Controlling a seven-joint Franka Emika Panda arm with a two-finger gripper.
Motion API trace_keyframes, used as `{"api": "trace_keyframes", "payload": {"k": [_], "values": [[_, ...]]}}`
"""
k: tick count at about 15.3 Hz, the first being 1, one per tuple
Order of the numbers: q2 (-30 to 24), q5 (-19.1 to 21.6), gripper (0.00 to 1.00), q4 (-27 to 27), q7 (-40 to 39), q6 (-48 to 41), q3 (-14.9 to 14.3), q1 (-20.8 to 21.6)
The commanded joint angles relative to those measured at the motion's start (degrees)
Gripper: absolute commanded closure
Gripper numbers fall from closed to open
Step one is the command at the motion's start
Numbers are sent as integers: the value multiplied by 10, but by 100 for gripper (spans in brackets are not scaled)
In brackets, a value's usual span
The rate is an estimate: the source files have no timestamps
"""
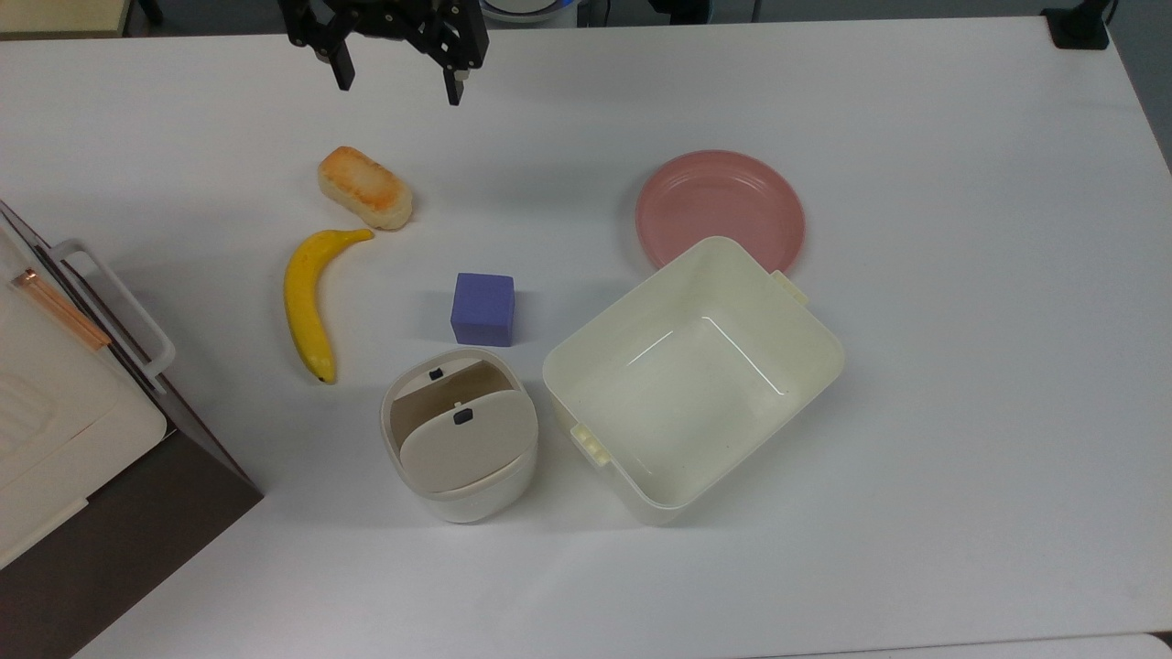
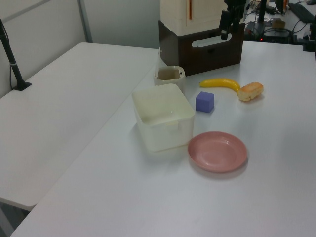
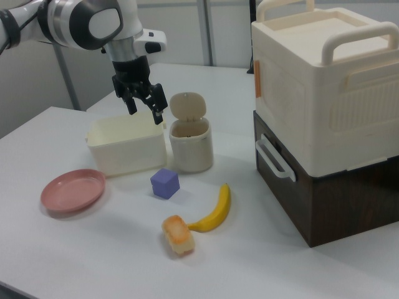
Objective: Close the trash can
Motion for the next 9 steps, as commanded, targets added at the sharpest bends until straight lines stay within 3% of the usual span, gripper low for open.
{"api": "trace_keyframes", "payload": {"k": [1,9], "values": [[-17,13,0,-5,-60,-16,-11,6],[-17,10,0,-5,-99,-18,-11,6]]}}
